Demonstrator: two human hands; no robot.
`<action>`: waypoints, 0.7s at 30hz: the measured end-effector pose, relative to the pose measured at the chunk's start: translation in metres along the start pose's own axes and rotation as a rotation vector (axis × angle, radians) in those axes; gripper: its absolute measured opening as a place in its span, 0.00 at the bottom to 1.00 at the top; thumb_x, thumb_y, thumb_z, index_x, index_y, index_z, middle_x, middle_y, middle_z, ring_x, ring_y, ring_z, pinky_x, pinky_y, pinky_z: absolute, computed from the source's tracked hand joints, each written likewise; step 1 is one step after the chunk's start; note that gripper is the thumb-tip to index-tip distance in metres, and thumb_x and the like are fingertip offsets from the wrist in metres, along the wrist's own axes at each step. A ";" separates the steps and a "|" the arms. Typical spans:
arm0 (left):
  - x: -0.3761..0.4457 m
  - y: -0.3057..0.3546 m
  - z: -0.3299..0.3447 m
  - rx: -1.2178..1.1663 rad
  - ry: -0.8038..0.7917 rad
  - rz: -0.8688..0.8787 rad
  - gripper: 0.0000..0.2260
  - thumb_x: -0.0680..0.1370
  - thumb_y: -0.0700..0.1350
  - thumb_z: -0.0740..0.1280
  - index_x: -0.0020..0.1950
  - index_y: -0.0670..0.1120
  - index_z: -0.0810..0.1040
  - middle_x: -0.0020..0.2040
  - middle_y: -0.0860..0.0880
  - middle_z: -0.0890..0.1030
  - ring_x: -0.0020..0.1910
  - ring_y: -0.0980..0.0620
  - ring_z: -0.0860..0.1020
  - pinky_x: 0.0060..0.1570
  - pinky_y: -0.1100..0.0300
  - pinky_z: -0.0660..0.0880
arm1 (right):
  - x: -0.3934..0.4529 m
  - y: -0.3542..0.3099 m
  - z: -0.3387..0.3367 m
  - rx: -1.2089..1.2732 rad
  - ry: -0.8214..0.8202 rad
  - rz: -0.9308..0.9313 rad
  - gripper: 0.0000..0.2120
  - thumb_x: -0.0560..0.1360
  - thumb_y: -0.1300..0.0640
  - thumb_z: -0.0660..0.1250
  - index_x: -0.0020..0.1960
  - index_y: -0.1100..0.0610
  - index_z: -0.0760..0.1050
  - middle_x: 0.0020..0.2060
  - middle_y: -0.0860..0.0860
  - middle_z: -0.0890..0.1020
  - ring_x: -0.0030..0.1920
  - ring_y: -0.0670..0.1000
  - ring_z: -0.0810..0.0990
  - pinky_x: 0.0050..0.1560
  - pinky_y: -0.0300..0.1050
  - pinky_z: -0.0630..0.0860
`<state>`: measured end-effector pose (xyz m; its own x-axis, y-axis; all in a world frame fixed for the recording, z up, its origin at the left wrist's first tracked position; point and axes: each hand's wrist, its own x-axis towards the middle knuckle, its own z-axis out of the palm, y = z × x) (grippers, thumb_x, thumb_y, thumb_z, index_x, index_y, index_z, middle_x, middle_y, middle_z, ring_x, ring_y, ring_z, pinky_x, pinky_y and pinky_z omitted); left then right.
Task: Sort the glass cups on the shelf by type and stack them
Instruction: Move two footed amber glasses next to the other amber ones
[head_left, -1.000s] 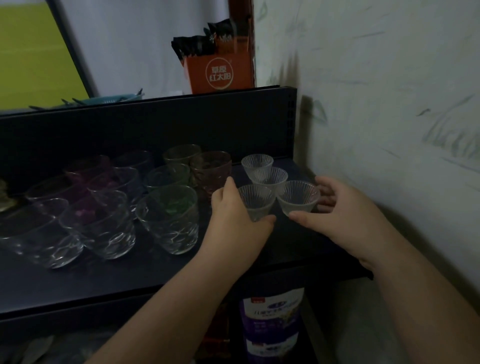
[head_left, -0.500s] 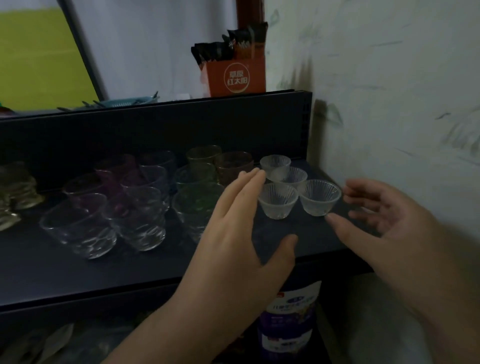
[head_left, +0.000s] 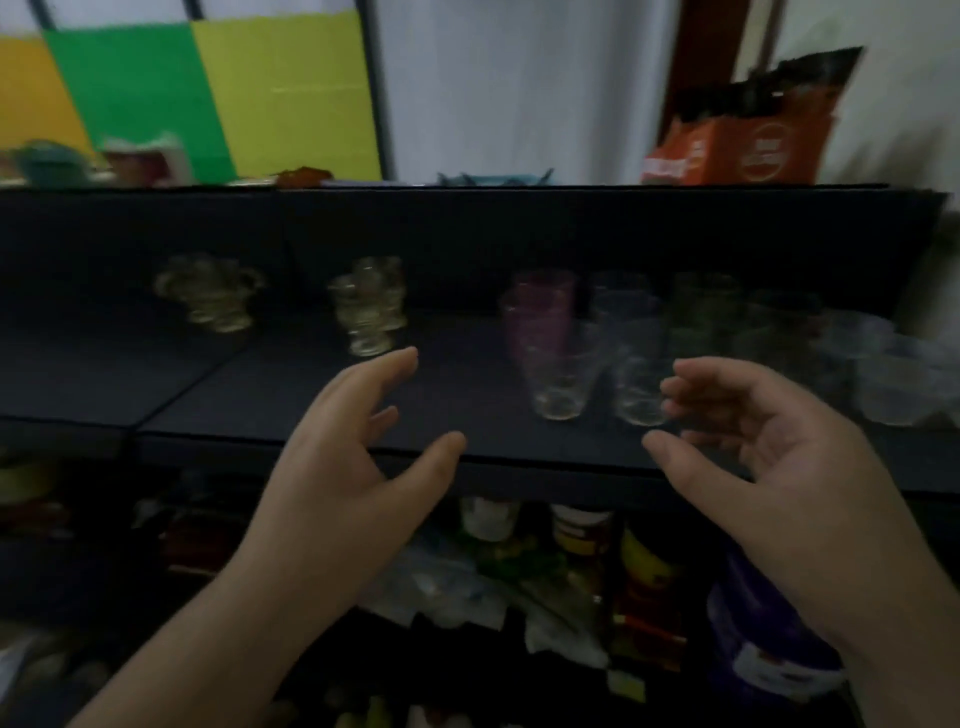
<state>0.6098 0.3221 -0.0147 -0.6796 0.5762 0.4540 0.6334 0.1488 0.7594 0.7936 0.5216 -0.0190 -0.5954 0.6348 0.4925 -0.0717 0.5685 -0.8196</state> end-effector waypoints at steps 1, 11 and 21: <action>-0.007 -0.011 -0.018 0.007 0.011 -0.022 0.31 0.70 0.58 0.72 0.72 0.63 0.68 0.68 0.68 0.70 0.65 0.62 0.73 0.57 0.64 0.73 | -0.002 -0.009 0.023 0.010 -0.021 -0.005 0.23 0.66 0.39 0.74 0.59 0.40 0.78 0.55 0.40 0.84 0.57 0.43 0.82 0.56 0.38 0.79; -0.054 -0.093 -0.165 -0.031 0.193 -0.171 0.29 0.64 0.64 0.69 0.64 0.71 0.68 0.65 0.72 0.69 0.66 0.60 0.73 0.63 0.58 0.74 | -0.011 -0.067 0.197 0.047 -0.264 0.001 0.26 0.62 0.38 0.73 0.59 0.40 0.78 0.55 0.36 0.83 0.57 0.38 0.81 0.57 0.39 0.77; -0.024 -0.170 -0.224 0.068 0.275 -0.208 0.26 0.68 0.62 0.70 0.65 0.69 0.70 0.64 0.71 0.71 0.63 0.62 0.74 0.59 0.64 0.74 | 0.034 -0.064 0.326 0.147 -0.339 0.001 0.25 0.63 0.38 0.74 0.59 0.40 0.79 0.56 0.37 0.83 0.57 0.39 0.81 0.58 0.42 0.78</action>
<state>0.4362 0.1031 -0.0505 -0.8652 0.2913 0.4081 0.4875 0.2985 0.8205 0.5170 0.3361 -0.0460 -0.8252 0.4116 0.3867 -0.1706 0.4710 -0.8655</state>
